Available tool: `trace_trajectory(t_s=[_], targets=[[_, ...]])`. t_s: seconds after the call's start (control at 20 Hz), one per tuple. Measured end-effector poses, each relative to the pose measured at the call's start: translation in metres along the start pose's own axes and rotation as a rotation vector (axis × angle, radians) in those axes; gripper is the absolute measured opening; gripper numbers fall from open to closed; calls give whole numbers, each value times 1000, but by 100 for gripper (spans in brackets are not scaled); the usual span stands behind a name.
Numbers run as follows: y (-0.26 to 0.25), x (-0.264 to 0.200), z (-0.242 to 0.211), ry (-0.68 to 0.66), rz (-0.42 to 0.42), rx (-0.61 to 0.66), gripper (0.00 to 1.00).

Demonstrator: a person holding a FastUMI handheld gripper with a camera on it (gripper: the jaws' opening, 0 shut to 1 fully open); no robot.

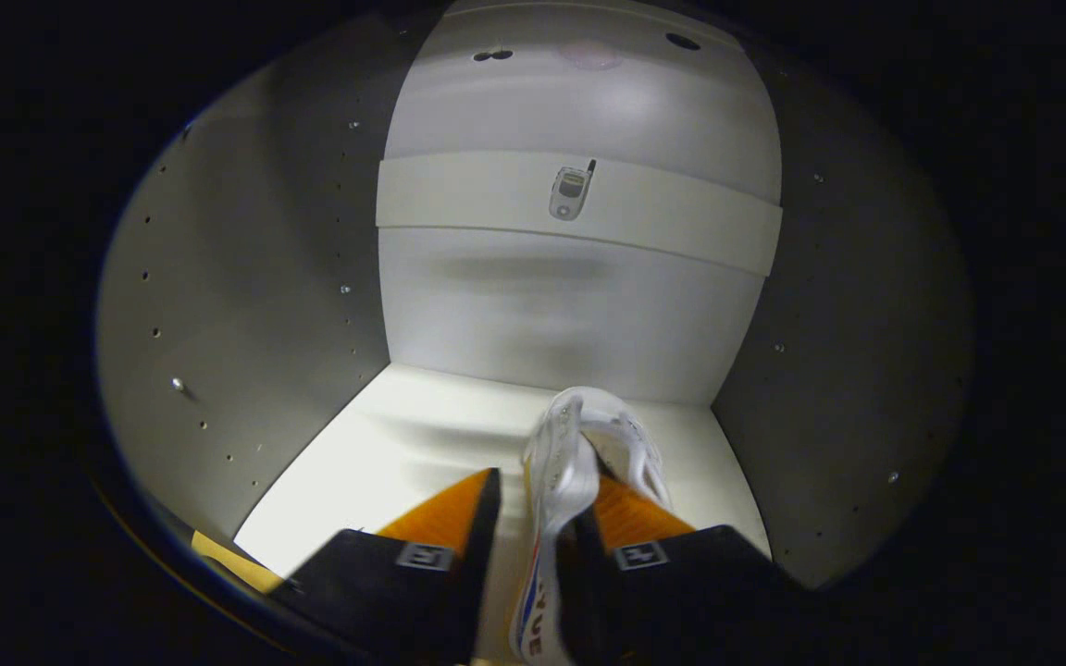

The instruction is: Open the shoe cabinet door, grab the shoes and put them into the shoe cabinet, then close the shoe cabinet door.

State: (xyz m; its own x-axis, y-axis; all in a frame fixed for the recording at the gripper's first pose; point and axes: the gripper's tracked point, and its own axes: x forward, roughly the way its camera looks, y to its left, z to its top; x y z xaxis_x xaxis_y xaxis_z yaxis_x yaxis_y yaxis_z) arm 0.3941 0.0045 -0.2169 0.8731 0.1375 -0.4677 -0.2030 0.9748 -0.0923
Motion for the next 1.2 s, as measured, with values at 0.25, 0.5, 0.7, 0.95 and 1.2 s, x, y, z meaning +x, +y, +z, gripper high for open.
trace_trajectory(t_s=[0.25,0.5,0.7,0.95,1.2], targets=[[1,-24,0,-11,-26,-10,95],[6,-64,3,-59,-35,35,98],[14,-111,7,-111,-49,35,98],[24,-185,-3,-148,-83,47,98],[36,-269,-22,-181,-108,65,98]])
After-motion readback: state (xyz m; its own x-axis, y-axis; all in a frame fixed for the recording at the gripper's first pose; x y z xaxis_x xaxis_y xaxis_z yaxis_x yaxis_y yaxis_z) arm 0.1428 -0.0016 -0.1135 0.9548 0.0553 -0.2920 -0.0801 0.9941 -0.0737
